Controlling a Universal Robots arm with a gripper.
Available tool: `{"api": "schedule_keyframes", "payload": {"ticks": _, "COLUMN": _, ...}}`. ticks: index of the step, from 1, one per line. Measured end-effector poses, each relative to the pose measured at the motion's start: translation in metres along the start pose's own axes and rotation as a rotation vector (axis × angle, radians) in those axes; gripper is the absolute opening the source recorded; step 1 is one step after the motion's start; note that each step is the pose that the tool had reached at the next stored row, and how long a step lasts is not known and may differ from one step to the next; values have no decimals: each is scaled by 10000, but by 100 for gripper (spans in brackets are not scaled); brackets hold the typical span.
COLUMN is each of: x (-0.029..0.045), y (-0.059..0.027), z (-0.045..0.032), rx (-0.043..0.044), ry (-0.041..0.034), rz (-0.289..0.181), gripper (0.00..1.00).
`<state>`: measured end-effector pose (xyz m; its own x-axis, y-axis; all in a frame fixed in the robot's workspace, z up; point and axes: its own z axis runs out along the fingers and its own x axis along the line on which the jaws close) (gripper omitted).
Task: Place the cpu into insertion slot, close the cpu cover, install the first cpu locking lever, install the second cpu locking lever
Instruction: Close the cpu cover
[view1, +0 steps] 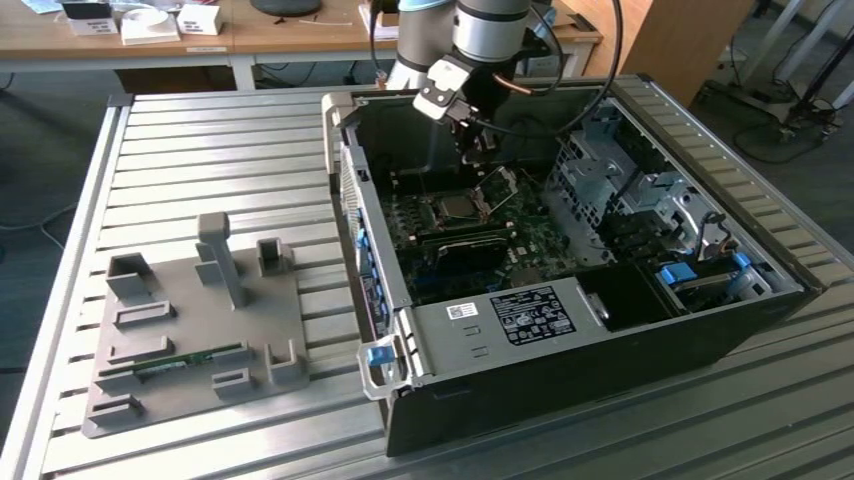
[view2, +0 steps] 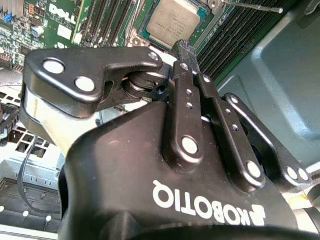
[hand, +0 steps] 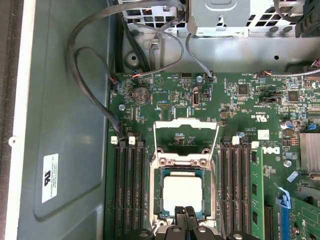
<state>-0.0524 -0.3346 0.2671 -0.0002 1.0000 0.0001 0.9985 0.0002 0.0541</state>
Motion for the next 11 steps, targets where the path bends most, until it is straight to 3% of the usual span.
{"api": "schedule_keyframes", "payload": {"ticks": 11, "x": 0, "y": 1, "z": -14, "rx": 0, "ry": -1, "rz": 0, "gripper": 11}}
